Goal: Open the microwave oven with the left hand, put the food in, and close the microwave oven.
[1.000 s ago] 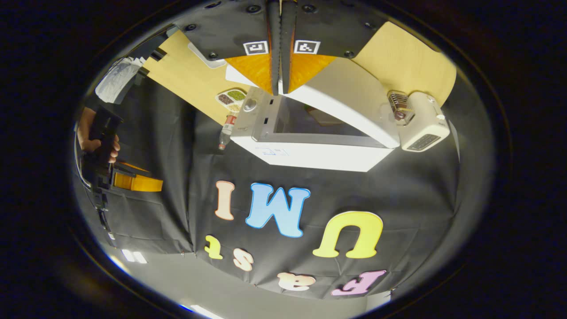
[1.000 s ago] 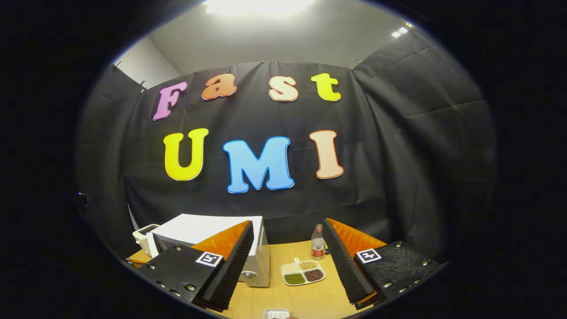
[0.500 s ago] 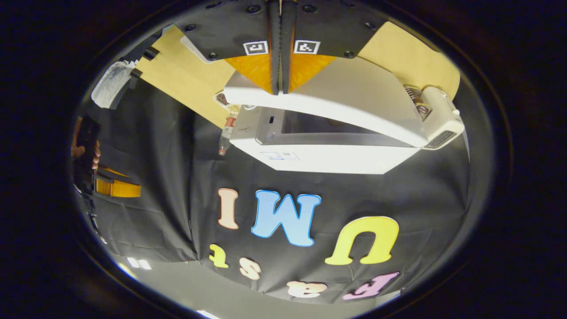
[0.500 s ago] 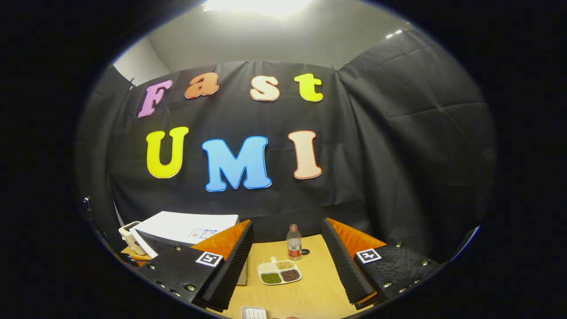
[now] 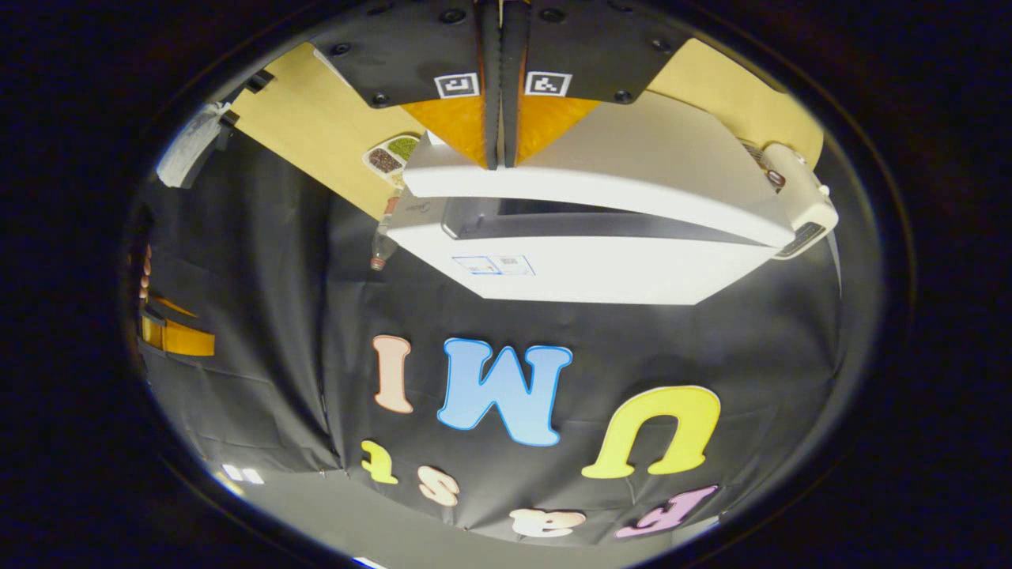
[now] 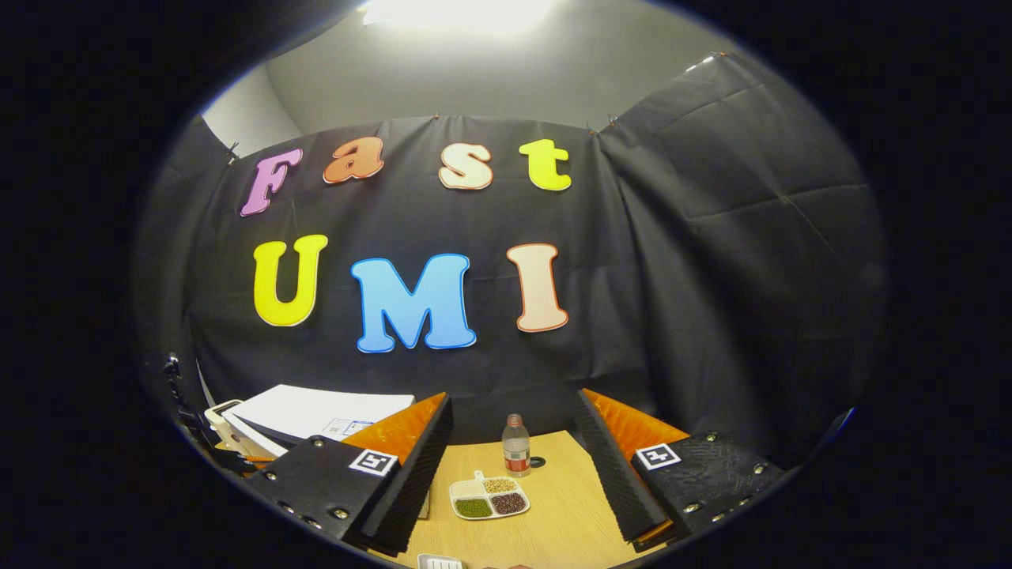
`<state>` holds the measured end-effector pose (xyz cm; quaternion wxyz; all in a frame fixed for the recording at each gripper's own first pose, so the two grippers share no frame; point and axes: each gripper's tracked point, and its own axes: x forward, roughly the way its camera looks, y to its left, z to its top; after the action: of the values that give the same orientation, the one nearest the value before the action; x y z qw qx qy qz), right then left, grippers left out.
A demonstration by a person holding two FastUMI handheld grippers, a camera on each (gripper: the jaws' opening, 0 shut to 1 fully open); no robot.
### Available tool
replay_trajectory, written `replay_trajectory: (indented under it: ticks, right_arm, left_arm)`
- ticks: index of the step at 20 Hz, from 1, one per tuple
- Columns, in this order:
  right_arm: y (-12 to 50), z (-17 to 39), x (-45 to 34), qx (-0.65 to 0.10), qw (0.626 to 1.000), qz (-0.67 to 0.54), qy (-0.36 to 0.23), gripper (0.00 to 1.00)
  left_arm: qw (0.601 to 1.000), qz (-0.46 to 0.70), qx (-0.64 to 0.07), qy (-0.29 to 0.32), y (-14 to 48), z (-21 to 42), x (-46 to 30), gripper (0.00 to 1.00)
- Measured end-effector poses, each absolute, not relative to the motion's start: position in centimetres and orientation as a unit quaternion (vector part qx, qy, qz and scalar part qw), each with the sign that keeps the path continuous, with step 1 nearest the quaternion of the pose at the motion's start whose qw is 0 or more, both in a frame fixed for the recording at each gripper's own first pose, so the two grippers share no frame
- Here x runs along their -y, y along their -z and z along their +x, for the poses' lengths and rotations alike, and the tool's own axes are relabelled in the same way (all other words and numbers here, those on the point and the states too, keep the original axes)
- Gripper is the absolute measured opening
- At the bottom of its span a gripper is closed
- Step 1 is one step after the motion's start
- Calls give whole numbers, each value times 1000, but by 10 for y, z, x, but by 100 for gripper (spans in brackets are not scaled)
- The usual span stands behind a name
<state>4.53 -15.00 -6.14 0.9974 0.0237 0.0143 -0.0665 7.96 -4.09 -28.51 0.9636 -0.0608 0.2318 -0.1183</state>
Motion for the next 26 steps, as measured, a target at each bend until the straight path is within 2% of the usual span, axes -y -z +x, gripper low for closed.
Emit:
replay_trajectory:
  ticks: [1,7,10,12,18,19,20,21,23,26]
  right_arm:
    - [62,48,147,-15,998,22,59,94]
    - [70,63,155,-25,999,19,43,94]
    - [71,67,164,-21,999,20,42,94]
    - [77,71,165,-29,999,22,34,94]
    - [77,71,170,-27,999,26,20,94]
    - [78,69,170,-28,999,25,16,94]
    - [80,67,170,-32,999,23,11,94]
    - [80,66,170,-35,999,21,6,94]
    - [80,62,170,-37,999,17,-2,94]
    - [71,58,168,-33,999,24,-10,94]
  left_arm:
    - [964,-60,-232,113,286,86,42,10]
    - [967,-57,-236,74,295,127,46,7]
    - [971,-51,-222,79,292,131,57,10]
    - [971,-53,-215,86,287,134,65,7]
    - [974,-38,-211,67,288,136,63,7]
    - [978,-20,-202,49,288,144,59,7]
    - [970,-27,-238,41,301,135,54,7]
    - [976,-31,-214,40,295,142,56,8]
    - [975,-32,-218,17,295,143,43,10]
    - [982,-39,-186,-12,253,133,28,7]
